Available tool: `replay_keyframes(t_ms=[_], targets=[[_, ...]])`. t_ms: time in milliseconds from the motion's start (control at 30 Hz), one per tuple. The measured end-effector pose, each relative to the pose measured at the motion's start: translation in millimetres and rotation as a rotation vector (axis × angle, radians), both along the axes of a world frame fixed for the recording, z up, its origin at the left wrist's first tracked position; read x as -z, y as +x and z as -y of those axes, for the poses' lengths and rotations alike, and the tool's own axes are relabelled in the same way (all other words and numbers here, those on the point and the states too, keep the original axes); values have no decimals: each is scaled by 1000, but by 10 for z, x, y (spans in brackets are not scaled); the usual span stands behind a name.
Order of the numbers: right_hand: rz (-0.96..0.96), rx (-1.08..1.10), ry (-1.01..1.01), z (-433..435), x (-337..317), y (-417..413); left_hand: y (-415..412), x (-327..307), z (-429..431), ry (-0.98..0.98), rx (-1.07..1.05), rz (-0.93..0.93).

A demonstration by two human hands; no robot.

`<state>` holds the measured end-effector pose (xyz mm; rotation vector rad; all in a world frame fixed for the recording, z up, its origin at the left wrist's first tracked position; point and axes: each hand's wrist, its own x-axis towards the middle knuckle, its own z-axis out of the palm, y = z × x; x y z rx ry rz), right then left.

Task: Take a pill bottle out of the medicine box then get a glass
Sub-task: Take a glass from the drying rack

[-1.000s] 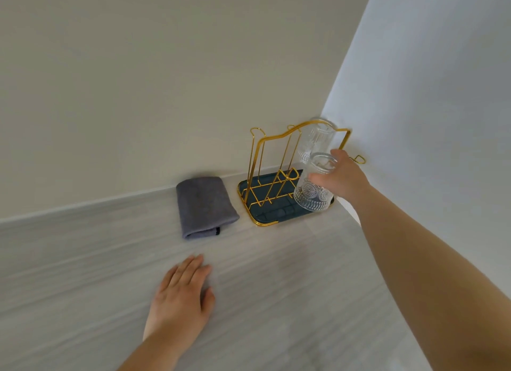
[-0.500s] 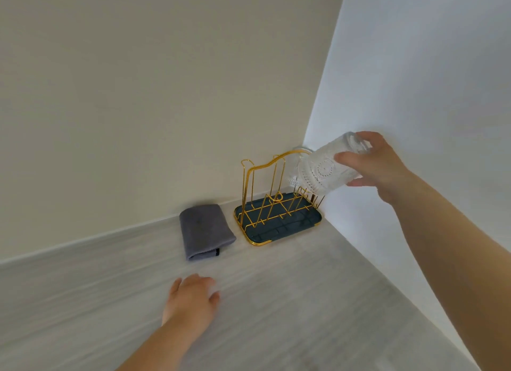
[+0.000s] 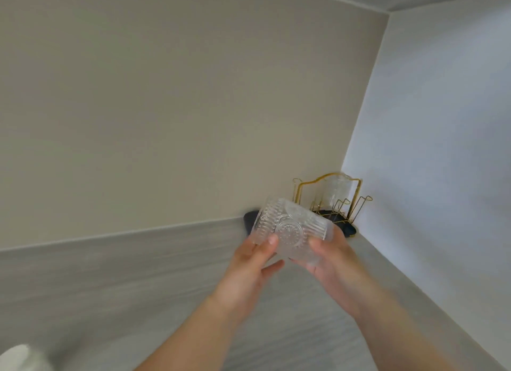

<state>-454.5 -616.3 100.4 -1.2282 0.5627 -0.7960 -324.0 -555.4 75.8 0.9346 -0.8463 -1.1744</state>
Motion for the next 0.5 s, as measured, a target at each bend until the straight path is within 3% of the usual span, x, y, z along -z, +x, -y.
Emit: replay_keyframes(t_ms=[133,300,500], targets=[[-376,-179,-130,-518,155,311,407,99,-613,27,-112,60],[-387,-357,-257,-1124,323,931,1007,157,-1356,24,-218,302],[-427,-293,-365,-1724,543,1623,1557,420,-2085,22,-290,382]])
